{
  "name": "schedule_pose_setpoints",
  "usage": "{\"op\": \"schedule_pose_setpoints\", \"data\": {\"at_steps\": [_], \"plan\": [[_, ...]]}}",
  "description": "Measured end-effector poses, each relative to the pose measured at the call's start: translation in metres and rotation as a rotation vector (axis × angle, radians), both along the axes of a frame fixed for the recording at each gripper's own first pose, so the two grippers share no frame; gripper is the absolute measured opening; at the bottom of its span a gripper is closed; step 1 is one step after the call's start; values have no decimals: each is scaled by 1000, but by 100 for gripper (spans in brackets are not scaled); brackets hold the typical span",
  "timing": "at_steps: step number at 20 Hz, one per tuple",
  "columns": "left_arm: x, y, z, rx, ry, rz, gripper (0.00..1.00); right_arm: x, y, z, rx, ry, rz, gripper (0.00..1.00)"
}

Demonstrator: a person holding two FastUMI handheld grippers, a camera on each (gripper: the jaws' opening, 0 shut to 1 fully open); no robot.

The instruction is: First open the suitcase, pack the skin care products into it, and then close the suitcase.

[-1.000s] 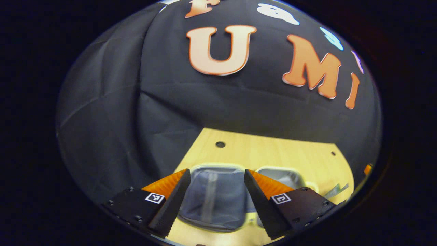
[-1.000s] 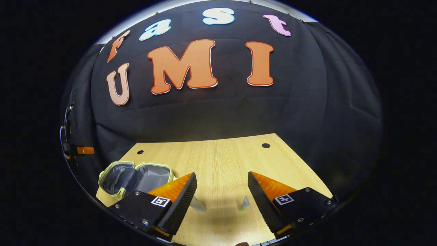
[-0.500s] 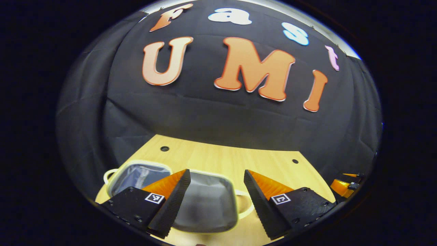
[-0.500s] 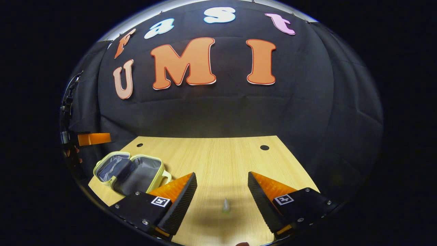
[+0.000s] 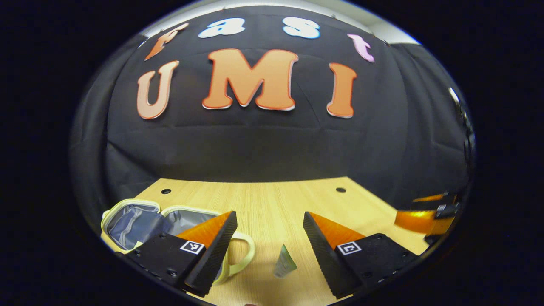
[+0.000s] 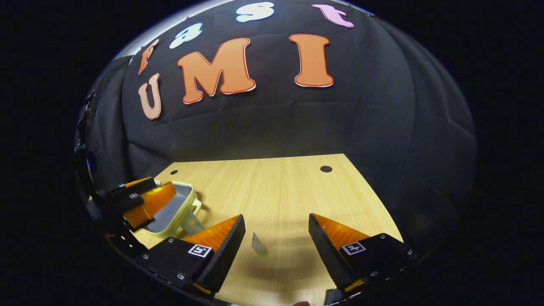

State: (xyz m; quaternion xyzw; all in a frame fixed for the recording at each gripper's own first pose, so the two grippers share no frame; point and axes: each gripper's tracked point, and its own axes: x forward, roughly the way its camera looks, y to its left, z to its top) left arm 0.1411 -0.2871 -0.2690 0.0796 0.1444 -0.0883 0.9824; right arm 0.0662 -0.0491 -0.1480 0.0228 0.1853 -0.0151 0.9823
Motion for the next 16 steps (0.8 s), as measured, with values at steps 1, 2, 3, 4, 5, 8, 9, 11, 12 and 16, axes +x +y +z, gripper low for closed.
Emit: {"op": "schedule_pose_setpoints", "data": {"at_steps": [1, 2, 3, 4, 5, 8, 9, 11, 12, 16], "plan": [[1, 1, -16, 40, 6, 23, 97, -2, -5, -3, -1, 9, -2, 95], [1, 0, -34, 70, 24, 38, 98, -4, -11, -7, -3, 17, -5, 95], [0, -1, -53, 86, 63, 52, 98, -6, -15, -9, -6, 21, -8, 95], [-2, -4, -71, 90, 93, 51, 98, -9, -21, -12, -12, 25, -12, 95], [-5, -7, -92, 96, 123, 56, 99, -11, -26, -18, -18, 38, -17, 95], [-8, -13, -136, 108, 217, 43, 99, -15, -34, -33, -16, 80, -22, 95], [-8, -16, -143, 94, 238, 47, 99, -16, -35, -35, -16, 85, -21, 95], [-3, -14, -152, 74, 255, 62, 94, -18, -37, -40, -27, 97, -23, 95], [-1, -12, -157, 75, 263, 71, 86, -19, -36, -43, -28, 101, -21, 95], [1, -16, -159, 8, 302, 56, 34, -27, -20, -50, -21, 117, 28, 96]]}}
